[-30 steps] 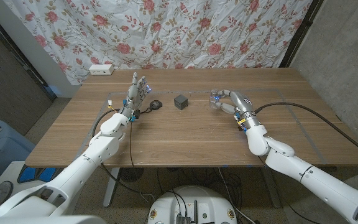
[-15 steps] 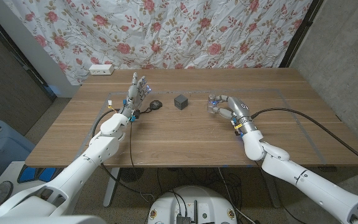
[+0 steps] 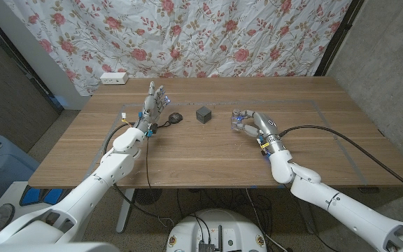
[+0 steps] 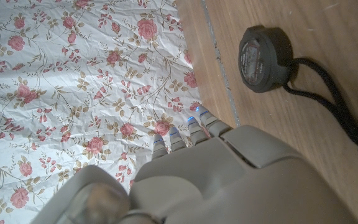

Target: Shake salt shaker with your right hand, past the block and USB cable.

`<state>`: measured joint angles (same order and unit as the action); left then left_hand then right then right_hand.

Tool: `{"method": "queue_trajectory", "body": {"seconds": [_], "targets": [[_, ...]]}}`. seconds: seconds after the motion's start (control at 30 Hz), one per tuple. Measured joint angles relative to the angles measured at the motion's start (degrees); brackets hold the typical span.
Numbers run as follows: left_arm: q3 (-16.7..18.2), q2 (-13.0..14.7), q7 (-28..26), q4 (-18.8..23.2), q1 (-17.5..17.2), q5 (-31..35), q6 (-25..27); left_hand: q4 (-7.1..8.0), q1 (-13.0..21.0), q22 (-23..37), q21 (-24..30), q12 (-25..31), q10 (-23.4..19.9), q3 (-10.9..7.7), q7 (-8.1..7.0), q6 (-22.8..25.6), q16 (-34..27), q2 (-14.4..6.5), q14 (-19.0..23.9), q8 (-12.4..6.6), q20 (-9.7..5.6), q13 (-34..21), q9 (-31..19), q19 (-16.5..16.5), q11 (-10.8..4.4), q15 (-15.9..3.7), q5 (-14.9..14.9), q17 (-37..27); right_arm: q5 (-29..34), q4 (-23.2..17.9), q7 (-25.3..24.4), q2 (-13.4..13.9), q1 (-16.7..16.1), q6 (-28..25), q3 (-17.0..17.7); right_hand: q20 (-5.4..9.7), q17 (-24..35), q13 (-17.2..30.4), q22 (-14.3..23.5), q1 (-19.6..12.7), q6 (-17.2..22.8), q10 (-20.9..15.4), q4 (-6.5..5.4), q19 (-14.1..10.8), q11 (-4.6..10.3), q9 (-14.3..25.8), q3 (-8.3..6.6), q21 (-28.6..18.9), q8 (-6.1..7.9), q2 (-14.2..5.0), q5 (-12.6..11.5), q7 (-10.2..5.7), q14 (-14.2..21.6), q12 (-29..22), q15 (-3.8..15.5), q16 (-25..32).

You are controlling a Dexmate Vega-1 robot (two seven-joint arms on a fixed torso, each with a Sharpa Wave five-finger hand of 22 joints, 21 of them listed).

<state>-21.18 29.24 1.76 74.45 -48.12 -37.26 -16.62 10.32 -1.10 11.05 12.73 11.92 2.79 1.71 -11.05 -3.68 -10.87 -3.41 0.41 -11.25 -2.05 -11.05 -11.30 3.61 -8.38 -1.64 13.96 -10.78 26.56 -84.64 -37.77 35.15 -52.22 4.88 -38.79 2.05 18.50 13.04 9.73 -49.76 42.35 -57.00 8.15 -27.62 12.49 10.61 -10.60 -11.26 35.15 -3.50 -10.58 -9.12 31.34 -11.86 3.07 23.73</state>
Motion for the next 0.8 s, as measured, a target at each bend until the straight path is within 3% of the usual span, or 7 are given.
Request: {"method": "queue_trajectory", "body": {"seconds": [0.8], "targets": [[0.0,0.0,0.0,0.0,0.0,0.0,0.0,0.00,0.0,0.0,0.0,0.0,0.0,0.00,0.00,0.0,0.0,0.0,0.0,0.00,0.00,0.0,0.0,0.0,0.00,0.00,0.0,0.0,0.2,2.2,0.6,-0.5,1.2,-0.5,-2.3,-0.22,0.3,-0.3,0.0,0.0,-0.4,1.1,0.40,0.2,0.19,0.5,0.41,0.0,-0.80,-0.02,0.0,-0.37,-0.8,0.2,-0.31,0.0]]}}
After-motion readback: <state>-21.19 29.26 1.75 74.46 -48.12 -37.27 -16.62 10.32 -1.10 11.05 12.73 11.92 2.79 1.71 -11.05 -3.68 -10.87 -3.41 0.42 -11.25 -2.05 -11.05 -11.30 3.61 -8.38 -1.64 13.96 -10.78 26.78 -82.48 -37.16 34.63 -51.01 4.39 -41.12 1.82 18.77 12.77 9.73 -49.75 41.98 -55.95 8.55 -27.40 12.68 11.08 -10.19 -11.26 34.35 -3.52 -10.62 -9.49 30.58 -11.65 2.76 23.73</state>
